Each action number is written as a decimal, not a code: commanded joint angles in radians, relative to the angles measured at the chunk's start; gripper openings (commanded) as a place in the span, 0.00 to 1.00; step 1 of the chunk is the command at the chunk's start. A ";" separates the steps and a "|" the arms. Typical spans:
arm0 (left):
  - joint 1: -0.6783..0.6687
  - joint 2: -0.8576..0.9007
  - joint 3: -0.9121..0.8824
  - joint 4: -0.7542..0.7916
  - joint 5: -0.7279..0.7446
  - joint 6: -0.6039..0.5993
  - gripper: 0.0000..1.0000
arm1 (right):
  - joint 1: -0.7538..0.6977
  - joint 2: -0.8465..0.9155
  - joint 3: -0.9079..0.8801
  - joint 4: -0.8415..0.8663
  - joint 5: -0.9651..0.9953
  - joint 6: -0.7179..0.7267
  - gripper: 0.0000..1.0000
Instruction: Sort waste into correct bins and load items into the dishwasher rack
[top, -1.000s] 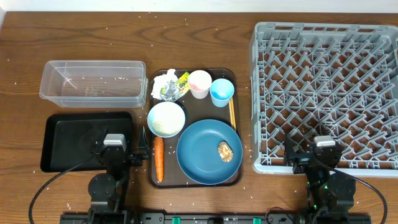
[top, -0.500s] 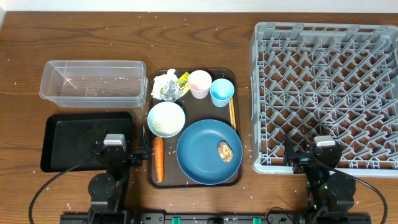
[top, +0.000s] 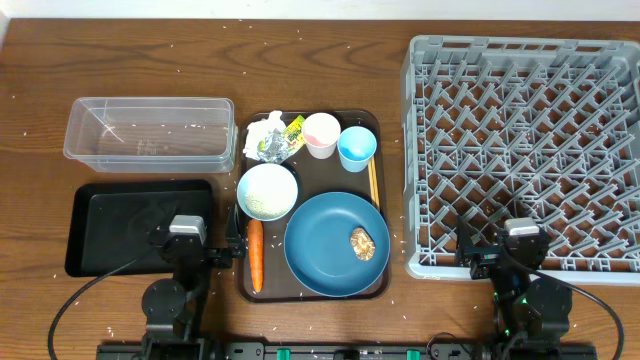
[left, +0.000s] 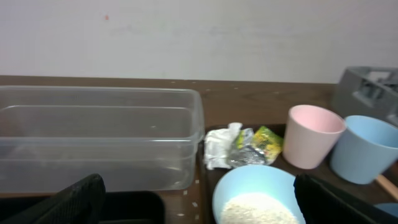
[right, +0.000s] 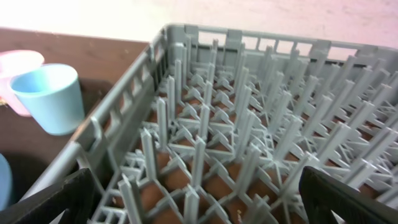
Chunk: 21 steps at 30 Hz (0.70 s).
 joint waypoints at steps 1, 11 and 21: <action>0.003 -0.006 -0.005 -0.002 0.070 -0.057 0.98 | -0.006 -0.006 0.006 0.034 -0.093 0.089 0.99; 0.003 0.187 0.347 -0.272 0.070 -0.137 0.98 | -0.006 0.085 0.281 -0.036 -0.232 0.162 0.99; 0.003 0.849 1.054 -0.756 0.178 -0.136 0.98 | -0.006 0.594 0.769 -0.441 -0.280 0.161 0.99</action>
